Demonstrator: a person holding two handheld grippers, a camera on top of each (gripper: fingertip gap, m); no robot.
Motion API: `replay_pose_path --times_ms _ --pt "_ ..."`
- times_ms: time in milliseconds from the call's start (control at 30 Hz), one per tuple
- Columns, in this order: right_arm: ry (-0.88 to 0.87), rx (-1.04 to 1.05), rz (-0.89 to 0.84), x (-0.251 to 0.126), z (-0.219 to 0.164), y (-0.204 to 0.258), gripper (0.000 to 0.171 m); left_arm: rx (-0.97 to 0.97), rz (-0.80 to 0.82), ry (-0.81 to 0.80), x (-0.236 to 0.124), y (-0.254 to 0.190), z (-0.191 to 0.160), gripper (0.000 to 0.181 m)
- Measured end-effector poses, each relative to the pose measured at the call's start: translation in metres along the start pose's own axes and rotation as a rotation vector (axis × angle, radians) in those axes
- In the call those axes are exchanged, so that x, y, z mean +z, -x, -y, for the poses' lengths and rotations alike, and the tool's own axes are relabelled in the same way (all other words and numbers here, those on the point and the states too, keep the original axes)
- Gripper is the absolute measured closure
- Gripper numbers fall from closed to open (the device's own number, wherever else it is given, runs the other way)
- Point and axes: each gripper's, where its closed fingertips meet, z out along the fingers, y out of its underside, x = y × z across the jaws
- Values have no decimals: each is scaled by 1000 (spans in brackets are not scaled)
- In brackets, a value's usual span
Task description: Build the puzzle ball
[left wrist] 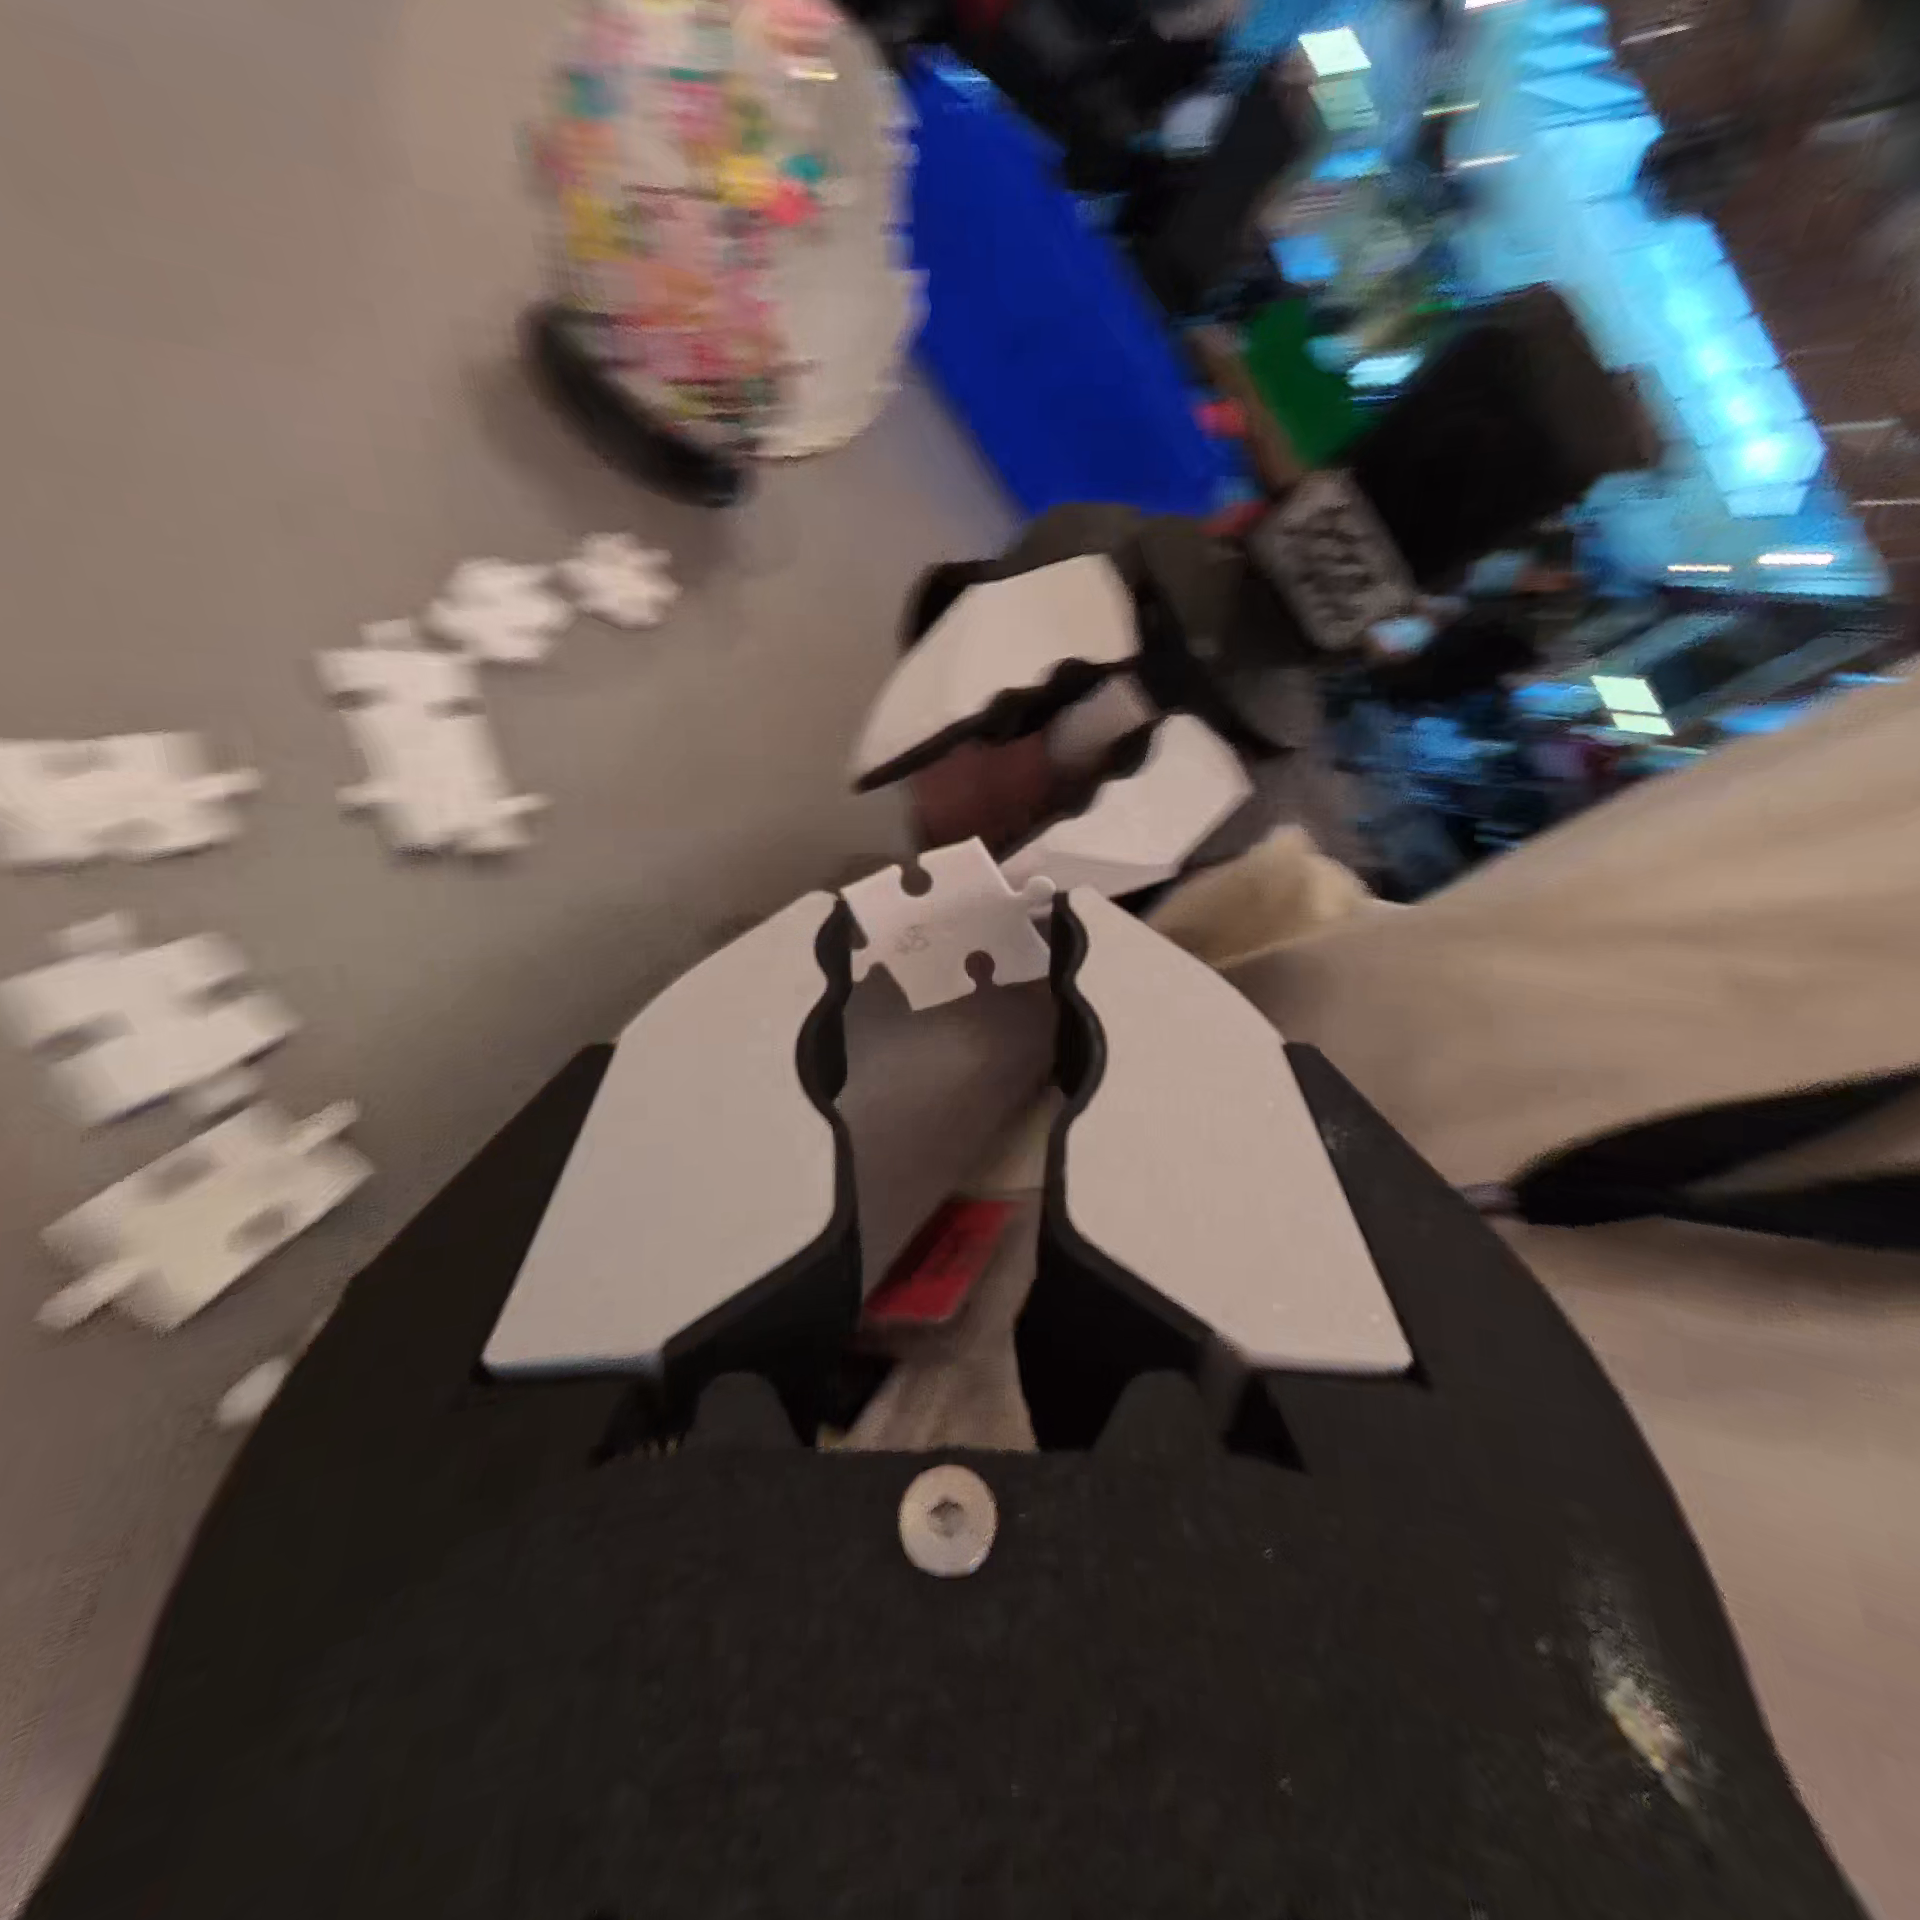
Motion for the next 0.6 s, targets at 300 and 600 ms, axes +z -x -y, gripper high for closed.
replay_pose_path --times_ms 300,600 --pt "-89 -18 172 -36 24 21 151 -113 -434 3 20 -32 9 146" --pt "50 -16 126 -28 -8 8 169 19 -54 5 -8 20 13 139"
